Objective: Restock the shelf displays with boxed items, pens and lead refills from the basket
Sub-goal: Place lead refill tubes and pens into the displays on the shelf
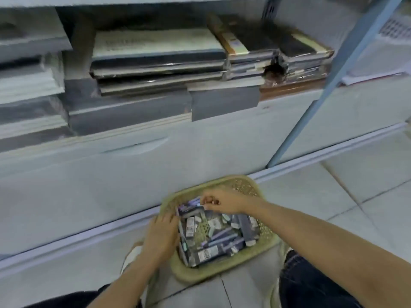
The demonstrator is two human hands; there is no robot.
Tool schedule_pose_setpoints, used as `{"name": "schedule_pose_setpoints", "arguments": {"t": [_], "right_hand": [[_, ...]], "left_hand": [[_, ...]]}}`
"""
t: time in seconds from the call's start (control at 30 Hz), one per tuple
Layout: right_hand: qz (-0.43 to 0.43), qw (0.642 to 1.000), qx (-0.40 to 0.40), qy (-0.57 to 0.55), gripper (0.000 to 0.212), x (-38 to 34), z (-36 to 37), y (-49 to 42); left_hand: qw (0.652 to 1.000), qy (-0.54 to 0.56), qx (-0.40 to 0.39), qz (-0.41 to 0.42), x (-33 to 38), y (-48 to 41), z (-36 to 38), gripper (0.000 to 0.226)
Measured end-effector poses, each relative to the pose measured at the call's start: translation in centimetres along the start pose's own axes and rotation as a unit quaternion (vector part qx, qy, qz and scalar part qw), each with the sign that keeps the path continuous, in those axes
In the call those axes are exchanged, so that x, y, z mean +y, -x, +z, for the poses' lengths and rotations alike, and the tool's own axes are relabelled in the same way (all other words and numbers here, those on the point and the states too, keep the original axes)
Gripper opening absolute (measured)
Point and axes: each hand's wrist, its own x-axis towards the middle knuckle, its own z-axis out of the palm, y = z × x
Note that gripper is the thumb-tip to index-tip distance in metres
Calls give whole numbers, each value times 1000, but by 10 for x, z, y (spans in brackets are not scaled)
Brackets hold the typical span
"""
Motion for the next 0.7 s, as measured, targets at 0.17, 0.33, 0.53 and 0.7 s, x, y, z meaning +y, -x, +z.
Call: {"name": "schedule_pose_setpoints", "arguments": {"t": [0.17,0.33,0.53,0.7], "right_hand": [[123,985,-121,1,42,55,98,3],[106,989,-84,56,44,70,124,11],[104,992,-56,35,13,73,117,6],[148,971,39,-184,18,65,88,8]], "left_hand": [[999,-4,-44,-5,-21,23,42,56],[999,-5,-47,-1,-29,23,52,55],[996,23,-77,-30,-28,22,60,53],[990,125,-9,-67,-9,7,52,29]]}}
